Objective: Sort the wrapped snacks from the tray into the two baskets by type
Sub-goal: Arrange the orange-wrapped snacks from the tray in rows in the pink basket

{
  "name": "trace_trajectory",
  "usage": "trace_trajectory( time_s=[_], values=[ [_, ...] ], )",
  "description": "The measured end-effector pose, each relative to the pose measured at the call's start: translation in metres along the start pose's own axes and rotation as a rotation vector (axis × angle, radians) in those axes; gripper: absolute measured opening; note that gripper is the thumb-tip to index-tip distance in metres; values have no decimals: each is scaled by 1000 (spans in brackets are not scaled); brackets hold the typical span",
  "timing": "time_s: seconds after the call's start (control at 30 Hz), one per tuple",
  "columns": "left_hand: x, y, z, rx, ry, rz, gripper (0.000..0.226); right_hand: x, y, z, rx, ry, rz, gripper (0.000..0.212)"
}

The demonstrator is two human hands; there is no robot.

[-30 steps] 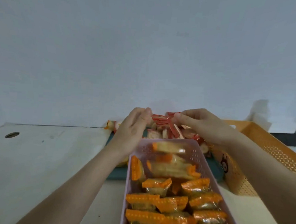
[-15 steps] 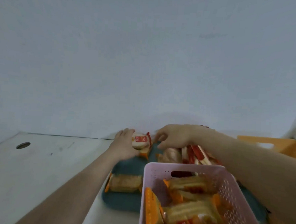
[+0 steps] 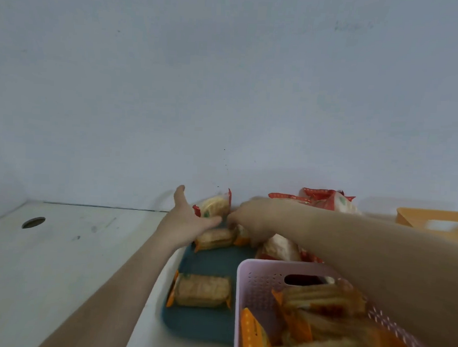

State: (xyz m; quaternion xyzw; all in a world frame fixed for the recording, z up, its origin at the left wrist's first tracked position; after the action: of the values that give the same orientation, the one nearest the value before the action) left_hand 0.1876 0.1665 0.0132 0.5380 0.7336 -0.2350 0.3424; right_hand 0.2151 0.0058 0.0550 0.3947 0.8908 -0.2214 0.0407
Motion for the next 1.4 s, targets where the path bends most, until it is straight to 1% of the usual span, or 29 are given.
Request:
trace_trajectory(
  time_s=[0.07, 0.1, 0.17, 0.2, 0.23, 0.27, 0.33, 0.4, 0.5, 0.53, 0.57, 0.6, 0.63, 0.67, 0.7, 0.73, 0.77, 0.8, 0.87, 0.93, 1.0, 1.07, 1.1, 1.17, 1.2, 1.27, 1.3, 1.37, 1.4],
  values=[
    [1, -12, 2, -107, 275, 195, 102, -1, 2, 3, -63, -1, 3, 58],
    [0, -18, 3, -107, 354, 276, 90, -2, 3, 4, -75, 15, 12, 62],
    [-2, -24, 8, 49, 415, 347, 67, -5, 1, 5, -20, 101, 65, 84],
    [-3, -25, 10, 127, 460, 362, 62, -7, -1, 5, 32, 136, 90, 94],
    [-4, -27, 12, 160, 503, 378, 64, -9, -4, 5, 80, 143, 101, 100],
    [-5, -26, 12, 148, 536, 395, 67, -11, -5, 5, 119, 135, 105, 101],
    [-10, -28, 11, 74, 552, 407, 73, -16, -12, 2, 174, 128, 96, 103],
    [-13, -32, 9, 22, 549, 370, 73, -21, -17, -1, 218, 162, 91, 105],
    [-7, -33, -1, -3, 561, 363, 64, -24, -14, 0, 204, 192, 94, 99],
    [-5, -34, -7, 15, 562, 399, 59, -22, -11, 1, 182, 187, 98, 97],
    [-2, -36, -13, 84, 543, 435, 55, -20, -7, 4, 152, 171, 98, 93],
    [1, -39, -19, 210, 496, 447, 54, -18, -3, 5, 125, 157, 91, 87],
    [3, -43, -26, 388, 437, 450, 59, -16, 0, 7, 96, 170, 71, 77],
    [5, -50, -29, 575, 412, 441, 69, -15, 1, 7, 77, 214, 56, 66],
    [8, -54, -30, 708, 482, 438, 81, -13, 1, 6, 66, 276, 39, 56],
    [11, -57, -27, 741, 620, 476, 91, -12, 0, 4, 56, 332, 25, 50],
    [16, -57, -21, 685, 715, 538, 92, -10, -2, 2, 48, 376, 9, 44],
    [19, -56, -15, 569, 734, 581, 83, -9, -5, -1, 49, 397, 6, 40],
    [19, -56, -9, 319, 643, 555, 56, -7, -12, -4, 96, 362, 17, 36],
    [14, -59, -4, 148, 589, 505, 45, -6, -21, -5, 213, 179, 31, 47],
    [9, -62, 4, 90, 539, 463, 42, -4, -27, -2, 316, -21, 33, 63],
    [3, -66, 13, 95, 462, 417, 37, 1, -26, 3, 349, -85, 11, 63],
    [2, -65, 17, 126, 431, 389, 36, 4, -26, 5, 351, -67, -20, 61],
    [3, -61, 24, 231, 273, 302, 40, 5, -23, 8, 340, 29, -81, 64],
    [2, -59, 27, 285, 148, 246, 48, 3, -22, 9, 314, 102, -96, 65],
    [2, -58, 29, 366, -134, 113, 65, -2, -20, 13, 200, 266, -106, 61],
    [1, -58, 30, 402, -275, 42, 67, -5, -18, 16, 142, 345, -98, 56],
    [-3, -59, 31, 461, -572, -68, 52, -9, -18, 17, 42, 578, -85, 43],
    [-6, -58, 32, 472, -705, -99, 46, -10, -19, 15, -12, 785, -102, 36]
  ],
)
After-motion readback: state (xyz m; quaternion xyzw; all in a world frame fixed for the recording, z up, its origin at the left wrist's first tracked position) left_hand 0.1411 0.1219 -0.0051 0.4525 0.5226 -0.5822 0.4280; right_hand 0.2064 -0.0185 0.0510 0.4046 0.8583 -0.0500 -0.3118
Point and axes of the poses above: each hand's wrist, its own y-axis towards the middle knuckle, its own z-axis out of the palm, x = y × z, the point moved 1 cm from there along y, towards the middle knuckle, and after that the axes turned 1 degree about -z, right-handed, at the moved point
